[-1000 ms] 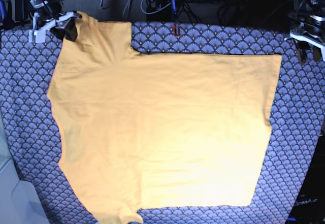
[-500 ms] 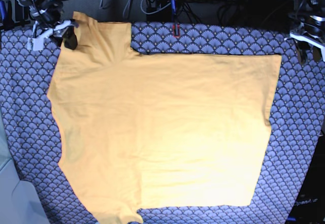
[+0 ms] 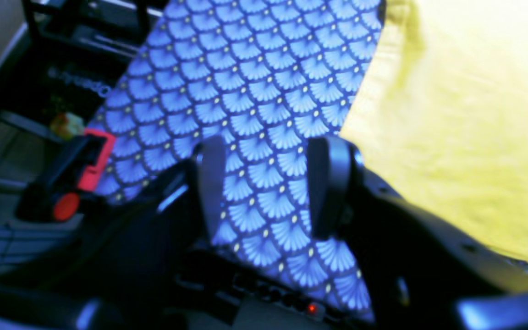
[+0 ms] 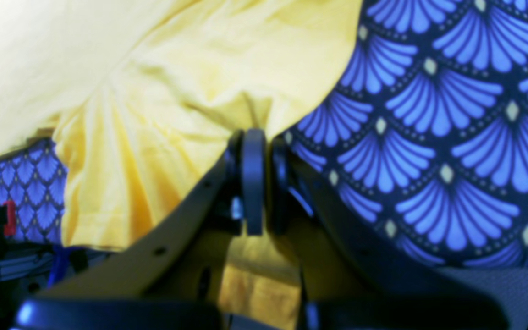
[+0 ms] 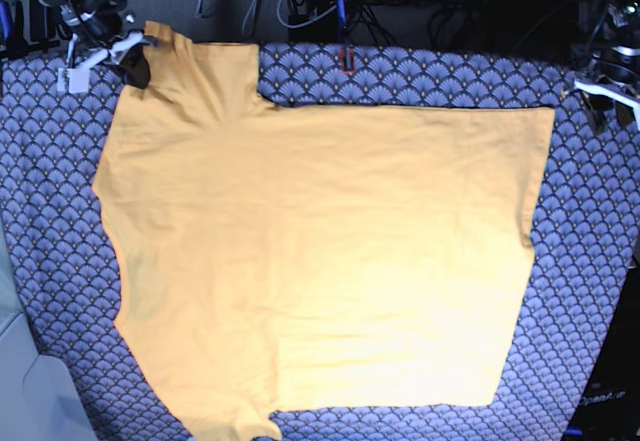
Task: Fold the T-shirt properly
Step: 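Move the right gripper to the shirt's shoulder corner and grasp it, then move the left gripper to the shirt's side edge and grasp it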
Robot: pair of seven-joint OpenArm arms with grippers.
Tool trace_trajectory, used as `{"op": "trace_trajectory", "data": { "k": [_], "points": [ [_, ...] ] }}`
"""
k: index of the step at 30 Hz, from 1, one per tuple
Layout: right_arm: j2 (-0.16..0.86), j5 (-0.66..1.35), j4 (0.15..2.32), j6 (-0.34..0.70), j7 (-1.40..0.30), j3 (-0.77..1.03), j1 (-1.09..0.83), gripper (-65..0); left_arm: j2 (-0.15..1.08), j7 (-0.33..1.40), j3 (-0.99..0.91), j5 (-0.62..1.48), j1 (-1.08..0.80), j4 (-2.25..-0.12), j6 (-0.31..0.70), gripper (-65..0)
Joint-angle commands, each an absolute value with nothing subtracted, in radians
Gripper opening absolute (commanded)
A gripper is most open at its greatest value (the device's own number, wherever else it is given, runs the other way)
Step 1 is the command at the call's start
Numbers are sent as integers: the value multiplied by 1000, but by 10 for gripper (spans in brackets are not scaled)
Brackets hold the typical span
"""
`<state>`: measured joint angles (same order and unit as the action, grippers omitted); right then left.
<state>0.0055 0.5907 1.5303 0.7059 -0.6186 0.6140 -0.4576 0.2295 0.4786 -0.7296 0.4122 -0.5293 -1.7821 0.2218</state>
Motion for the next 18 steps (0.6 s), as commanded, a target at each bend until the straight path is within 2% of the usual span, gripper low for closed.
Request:
{"op": "trace_trajectory", "data": {
  "k": [1, 6, 12, 18],
  "points": [
    [10, 527, 1526, 698, -697, 610, -472, -640, 240, 456, -734, 417, -516, -1774, 220, -347],
    [19, 527, 1526, 698, -697, 610, -473, -638, 237, 452, -690, 418, -463, -1659, 223, -259],
    [21, 527, 1526, 698, -697, 608, -475, -637, 213, 447, -639, 418, -417, -1604, 346, -256],
    [21, 526, 1526, 698, -699, 608, -475, -636, 186, 453, -642, 417, -381, -1549, 351, -256]
  ]
}}
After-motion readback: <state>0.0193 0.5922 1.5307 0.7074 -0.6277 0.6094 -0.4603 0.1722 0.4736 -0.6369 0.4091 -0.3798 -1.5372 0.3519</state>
